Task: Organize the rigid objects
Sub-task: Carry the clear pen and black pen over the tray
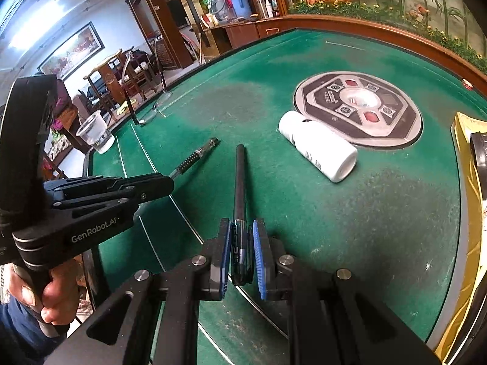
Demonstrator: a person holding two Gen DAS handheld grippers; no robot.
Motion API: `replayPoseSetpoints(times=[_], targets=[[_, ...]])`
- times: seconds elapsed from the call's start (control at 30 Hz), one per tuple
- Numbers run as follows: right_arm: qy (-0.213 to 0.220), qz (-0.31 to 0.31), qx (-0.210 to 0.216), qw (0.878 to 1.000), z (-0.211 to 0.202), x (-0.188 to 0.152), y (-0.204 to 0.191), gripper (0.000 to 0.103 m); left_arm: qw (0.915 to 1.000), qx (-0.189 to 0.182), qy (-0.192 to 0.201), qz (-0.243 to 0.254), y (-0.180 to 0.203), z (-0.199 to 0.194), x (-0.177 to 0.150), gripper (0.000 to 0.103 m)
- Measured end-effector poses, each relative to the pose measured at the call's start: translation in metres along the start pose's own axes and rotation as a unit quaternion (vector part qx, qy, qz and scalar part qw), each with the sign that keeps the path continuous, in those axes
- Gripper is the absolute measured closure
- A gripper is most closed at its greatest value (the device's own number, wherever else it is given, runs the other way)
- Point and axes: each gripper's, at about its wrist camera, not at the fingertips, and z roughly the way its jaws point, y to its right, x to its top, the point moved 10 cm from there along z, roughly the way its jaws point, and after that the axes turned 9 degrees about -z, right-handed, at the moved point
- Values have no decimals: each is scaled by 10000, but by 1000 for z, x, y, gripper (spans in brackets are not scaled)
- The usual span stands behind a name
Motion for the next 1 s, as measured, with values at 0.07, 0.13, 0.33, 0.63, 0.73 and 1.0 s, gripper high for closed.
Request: replayPoseSetpoints(times=[0.07, 0.13, 0.33, 0.63, 0.73, 1.0], targets=[[-59, -34, -13, 10000, 2, -3, -1, 89, 10000, 31, -15, 18, 1, 0, -2, 94], [-67, -18, 19, 10000, 3, -4, -1, 89, 10000, 59, 9, 25, 0, -1, -4, 94], [17, 216, 159, 9996, -2, -2, 4, 89, 10000, -49, 20, -61, -2, -6, -5, 94], [325, 292, 176, 9989, -19, 7, 3, 89, 9997, -160, 187, -69, 2, -25, -3, 94], [401, 322, 133, 9986, -23, 9, 5, 89, 9994, -144, 311, -27, 3, -35, 2, 94], [579, 548, 70, 9968, -35, 12, 18, 89, 9994, -190, 288, -46, 7, -41, 5, 94]])
